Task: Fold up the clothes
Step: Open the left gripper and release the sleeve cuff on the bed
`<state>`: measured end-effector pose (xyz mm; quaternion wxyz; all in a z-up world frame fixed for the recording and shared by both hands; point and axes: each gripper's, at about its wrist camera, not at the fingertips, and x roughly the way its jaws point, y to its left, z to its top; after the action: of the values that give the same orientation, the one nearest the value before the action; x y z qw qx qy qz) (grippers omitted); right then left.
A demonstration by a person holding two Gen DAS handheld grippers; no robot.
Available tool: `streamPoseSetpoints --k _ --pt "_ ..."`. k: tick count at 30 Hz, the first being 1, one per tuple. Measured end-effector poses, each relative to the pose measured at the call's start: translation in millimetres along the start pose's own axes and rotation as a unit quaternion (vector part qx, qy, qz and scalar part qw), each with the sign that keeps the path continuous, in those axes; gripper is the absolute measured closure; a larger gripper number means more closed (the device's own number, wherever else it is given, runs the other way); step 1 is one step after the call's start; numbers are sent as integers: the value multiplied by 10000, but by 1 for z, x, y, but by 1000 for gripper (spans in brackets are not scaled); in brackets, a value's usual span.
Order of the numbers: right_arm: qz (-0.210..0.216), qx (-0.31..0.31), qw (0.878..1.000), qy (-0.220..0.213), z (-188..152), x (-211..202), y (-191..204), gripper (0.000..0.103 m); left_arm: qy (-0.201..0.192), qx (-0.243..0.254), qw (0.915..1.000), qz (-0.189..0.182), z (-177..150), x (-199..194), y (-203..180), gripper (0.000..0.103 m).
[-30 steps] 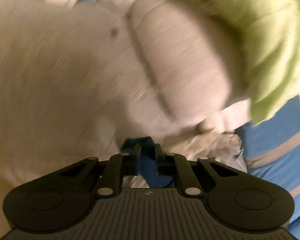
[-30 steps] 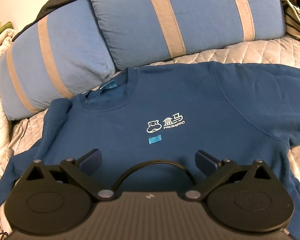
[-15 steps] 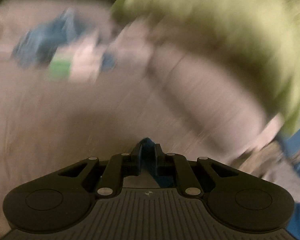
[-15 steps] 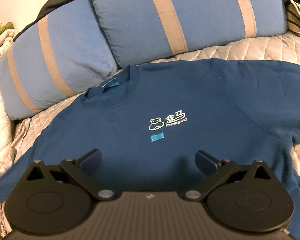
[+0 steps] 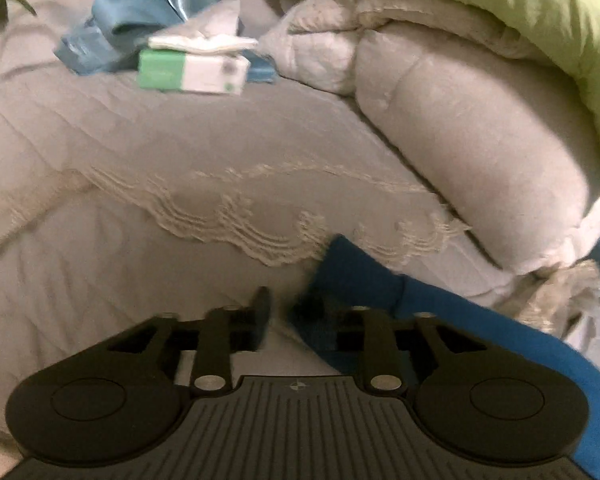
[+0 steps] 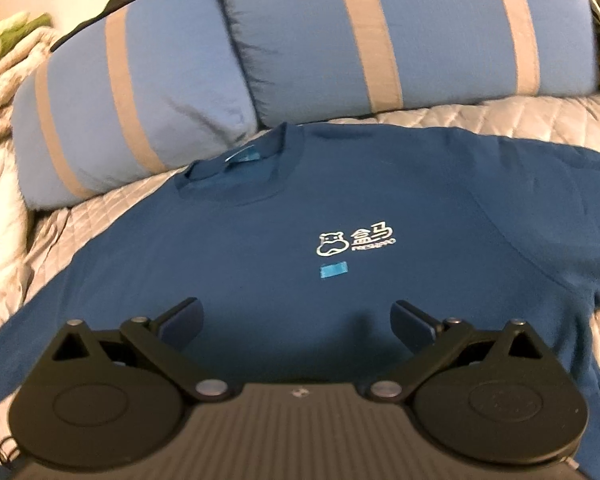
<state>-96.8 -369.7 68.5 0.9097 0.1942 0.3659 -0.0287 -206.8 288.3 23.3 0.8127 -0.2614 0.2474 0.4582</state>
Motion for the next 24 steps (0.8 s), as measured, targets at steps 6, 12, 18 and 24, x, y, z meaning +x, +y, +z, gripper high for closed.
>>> streamPoseSetpoints --k 6,12,18,24 --pt "-22 -334 9994 -27 -3 -1 11 0 -91 -313 9993 -189 7 -22 10 50" --pt "-102 -799 9967 -55 -7 -2 24 0 -92 -323 9962 -807 6 -45 12 40" --pt "401 -1673 9848 232 -20 -1 52 0 -7 -681 9930 -965 -2 -53 18 40" --pt "661 -2335 9698 225 -33 -6 72 0 350 -1082 9841 -1368 -16 -45 26 40"
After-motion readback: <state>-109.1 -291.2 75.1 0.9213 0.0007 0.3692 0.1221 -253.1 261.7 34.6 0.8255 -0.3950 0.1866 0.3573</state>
